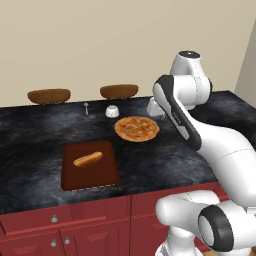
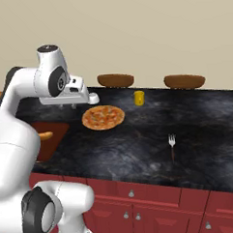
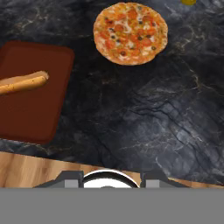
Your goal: Take the pizza cutter from the drawer on the left and place it on the dining counter for cutting.
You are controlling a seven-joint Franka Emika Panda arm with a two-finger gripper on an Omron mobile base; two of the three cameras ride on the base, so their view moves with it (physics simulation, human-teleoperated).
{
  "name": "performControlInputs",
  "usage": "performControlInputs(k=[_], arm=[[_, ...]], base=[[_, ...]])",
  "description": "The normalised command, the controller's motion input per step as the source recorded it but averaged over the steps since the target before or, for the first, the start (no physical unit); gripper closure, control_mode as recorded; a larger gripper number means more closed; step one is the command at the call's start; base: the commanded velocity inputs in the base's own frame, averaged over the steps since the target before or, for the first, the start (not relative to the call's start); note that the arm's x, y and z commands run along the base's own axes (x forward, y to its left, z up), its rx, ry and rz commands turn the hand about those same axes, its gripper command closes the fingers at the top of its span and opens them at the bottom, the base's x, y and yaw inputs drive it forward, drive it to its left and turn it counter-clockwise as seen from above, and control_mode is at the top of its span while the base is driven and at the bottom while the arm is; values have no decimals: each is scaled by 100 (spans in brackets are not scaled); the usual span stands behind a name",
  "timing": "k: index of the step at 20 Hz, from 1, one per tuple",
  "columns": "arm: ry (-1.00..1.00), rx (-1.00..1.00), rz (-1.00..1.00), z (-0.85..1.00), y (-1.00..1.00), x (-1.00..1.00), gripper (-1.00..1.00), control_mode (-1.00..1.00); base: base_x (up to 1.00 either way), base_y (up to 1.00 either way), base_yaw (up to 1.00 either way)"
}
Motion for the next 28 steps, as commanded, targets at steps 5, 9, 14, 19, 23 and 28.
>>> performControlInputs(k=[5,9,14,19,23,28], arm=[[0,0,1,0,12,-24,-100,-100],[0,-3,7,0,51,-57,-100,-100],[0,-9,13,-15,77,-67,-100,-100],[0,-9,13,-20,78,-46,-100,-100],[0,-6,14,-11,58,-30,-100,-100],[0,-5,12,-6,51,-26,-100,-100]], base=[[0,0,0],[0,0,0],[0,0,0],[0,0,0],[0,0,0],[0,0,0]])
